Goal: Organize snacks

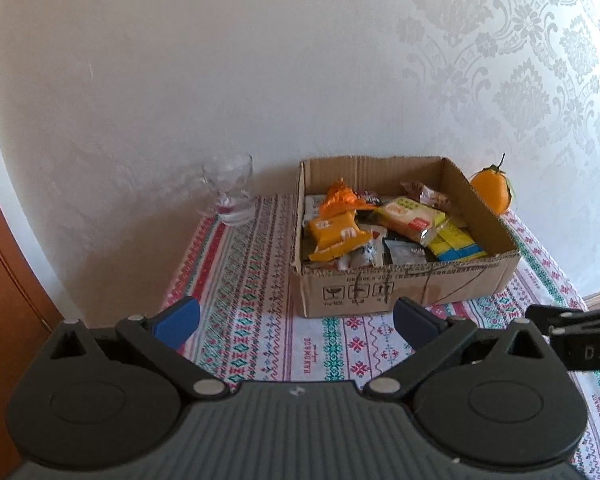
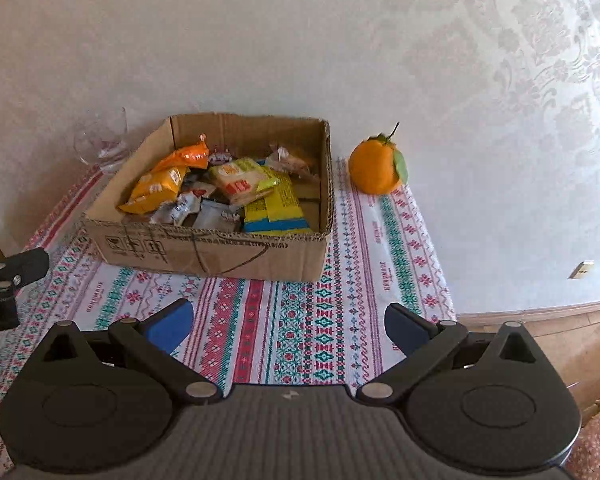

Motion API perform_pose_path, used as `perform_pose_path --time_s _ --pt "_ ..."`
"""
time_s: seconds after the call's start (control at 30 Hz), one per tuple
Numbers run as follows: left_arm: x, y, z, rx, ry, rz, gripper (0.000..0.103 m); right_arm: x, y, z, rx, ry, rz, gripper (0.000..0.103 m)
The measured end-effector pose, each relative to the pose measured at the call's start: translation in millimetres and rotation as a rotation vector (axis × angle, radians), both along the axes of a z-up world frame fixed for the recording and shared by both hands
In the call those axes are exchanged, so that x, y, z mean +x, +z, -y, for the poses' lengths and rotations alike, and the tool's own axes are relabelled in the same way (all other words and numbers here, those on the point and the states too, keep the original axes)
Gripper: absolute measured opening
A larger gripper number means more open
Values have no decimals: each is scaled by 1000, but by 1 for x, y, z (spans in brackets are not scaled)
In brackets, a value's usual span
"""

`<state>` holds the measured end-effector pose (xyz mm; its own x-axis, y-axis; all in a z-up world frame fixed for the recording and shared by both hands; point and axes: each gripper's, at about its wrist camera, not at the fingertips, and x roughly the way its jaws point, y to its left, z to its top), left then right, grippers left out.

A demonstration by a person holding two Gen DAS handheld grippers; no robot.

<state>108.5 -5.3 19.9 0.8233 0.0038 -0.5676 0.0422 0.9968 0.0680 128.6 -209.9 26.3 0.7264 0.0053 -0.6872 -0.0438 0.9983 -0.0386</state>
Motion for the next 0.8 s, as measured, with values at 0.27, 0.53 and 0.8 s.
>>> perform_pose_path --time_s 0.27,0.53,0.8 --pt "-14 21 12 -1 -39 10 103 -22 33 -2 -10 -20 87 103" --pt "-20 27 12 -15 -33 20 103 -24 38 -1 -5 -25 112 103" --pt "-20 27 13 -21 -49 15 103 -24 38 -2 -7 -27 114 103"
